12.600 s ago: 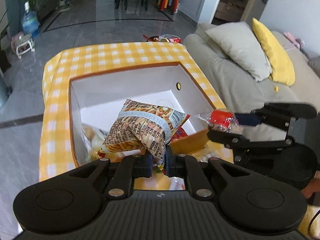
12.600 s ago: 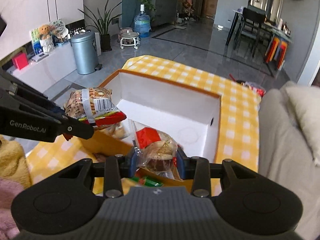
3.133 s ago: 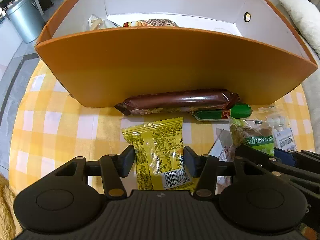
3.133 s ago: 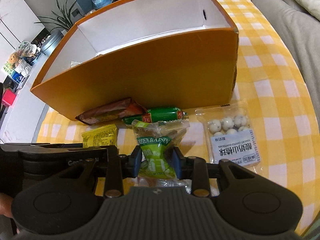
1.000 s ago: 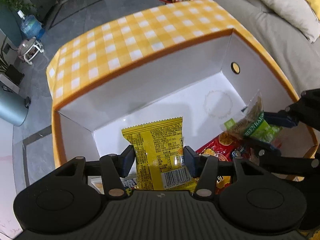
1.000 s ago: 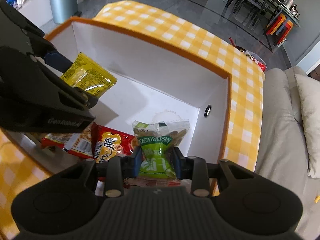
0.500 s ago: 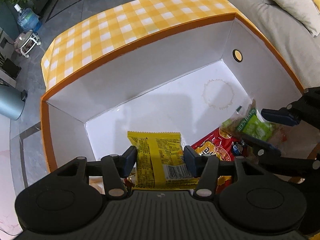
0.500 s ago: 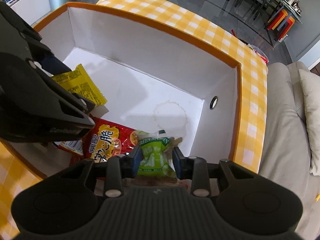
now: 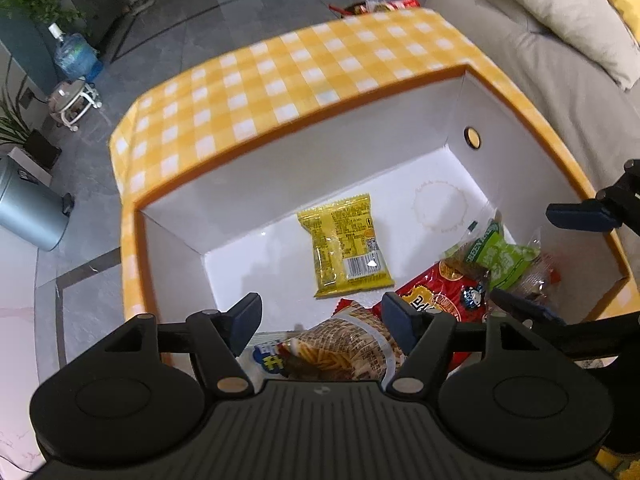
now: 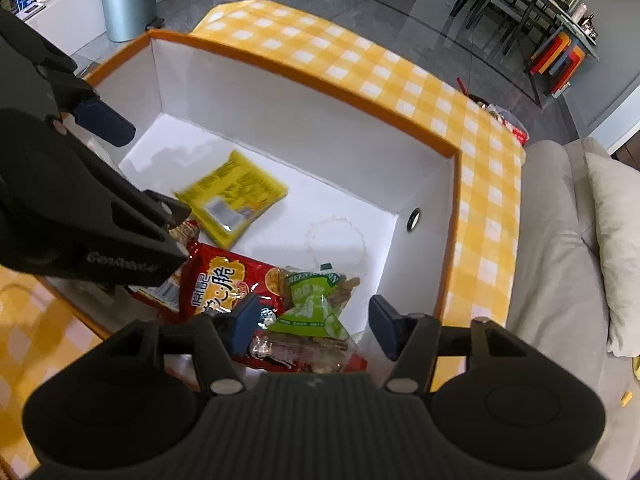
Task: Organize snacks
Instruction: 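Open both grippers to drop the packets into the box and withdraw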
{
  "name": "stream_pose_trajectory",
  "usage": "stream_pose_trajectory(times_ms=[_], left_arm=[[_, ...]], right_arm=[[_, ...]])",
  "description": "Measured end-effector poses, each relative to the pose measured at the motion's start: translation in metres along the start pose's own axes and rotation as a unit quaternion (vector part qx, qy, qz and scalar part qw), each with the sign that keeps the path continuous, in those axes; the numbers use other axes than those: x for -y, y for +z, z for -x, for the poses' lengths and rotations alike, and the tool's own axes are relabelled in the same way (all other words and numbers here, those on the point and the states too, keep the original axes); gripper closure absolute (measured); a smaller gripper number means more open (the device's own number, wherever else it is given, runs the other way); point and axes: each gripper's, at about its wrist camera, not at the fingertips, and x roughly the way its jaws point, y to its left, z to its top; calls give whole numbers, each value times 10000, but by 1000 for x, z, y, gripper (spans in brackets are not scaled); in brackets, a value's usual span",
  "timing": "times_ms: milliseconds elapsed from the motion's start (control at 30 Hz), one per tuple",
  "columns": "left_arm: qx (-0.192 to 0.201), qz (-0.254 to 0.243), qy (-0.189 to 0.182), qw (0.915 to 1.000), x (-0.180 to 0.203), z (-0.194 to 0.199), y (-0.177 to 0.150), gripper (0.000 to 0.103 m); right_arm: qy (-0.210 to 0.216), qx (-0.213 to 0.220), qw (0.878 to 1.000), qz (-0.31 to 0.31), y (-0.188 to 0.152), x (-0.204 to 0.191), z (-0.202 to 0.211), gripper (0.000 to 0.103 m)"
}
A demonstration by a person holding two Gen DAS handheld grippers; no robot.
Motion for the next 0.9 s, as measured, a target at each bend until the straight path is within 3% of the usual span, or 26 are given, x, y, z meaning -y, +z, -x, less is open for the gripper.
stream_pose_trajectory(times_ms=[67, 167, 500, 767, 900], left_arm=[[196, 65, -7, 9998, -2, 12, -3, 22], [546, 108, 15, 9984, -3, 33, -8, 23], [1805, 53, -140, 9835, 4, 104, -42, 22], [2165, 241, -333, 9754, 12, 131, -83, 22], [2130, 570, -503, 9741, 14, 131, -105, 22]], right_arm=[[3, 87, 9999, -50, -3, 0, 10, 43], [19, 284, 9994, -174, -7, 1, 26, 32], [151, 835, 9944, -635, -43, -4, 89, 25], [468, 1222, 9868, -949, -88, -11, 118, 20], [630, 1323, 9836, -1054, -113, -16, 125, 19]])
